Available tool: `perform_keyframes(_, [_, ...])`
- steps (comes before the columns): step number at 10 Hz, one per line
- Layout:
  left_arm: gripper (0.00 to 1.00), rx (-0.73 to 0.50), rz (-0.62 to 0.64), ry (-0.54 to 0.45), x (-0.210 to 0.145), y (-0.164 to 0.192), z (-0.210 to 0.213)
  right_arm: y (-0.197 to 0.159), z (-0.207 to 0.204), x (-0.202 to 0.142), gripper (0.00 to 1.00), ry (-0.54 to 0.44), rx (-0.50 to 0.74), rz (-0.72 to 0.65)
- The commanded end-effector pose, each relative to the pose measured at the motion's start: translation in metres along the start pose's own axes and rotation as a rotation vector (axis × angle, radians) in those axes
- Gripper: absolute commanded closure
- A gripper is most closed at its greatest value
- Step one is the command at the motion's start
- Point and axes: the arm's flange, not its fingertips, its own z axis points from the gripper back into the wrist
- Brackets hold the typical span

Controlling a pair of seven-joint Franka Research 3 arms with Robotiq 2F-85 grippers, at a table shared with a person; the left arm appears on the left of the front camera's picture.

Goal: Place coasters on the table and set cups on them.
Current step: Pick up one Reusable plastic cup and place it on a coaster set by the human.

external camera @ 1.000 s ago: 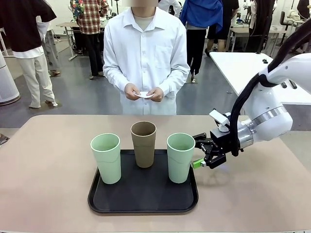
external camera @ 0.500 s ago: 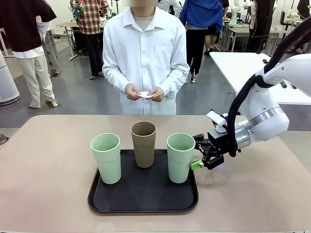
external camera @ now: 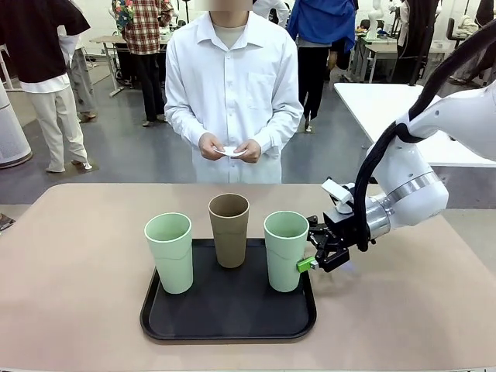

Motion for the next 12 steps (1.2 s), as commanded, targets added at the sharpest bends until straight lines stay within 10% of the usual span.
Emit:
perform_keyframes(1, [0.0,-0.019,-0.012,-0.006,0.0,-0.001,0.001,-0.01,-0.01,0.003,0.0,-0.027,-0.006,-0.014])
perform_keyframes(12, [0.0,-0.019,-0.012,-0.006,0.0,-0.001,0.001,-0.013,-0.038,0.001,0.0,-0.034,0.106,-0.009])
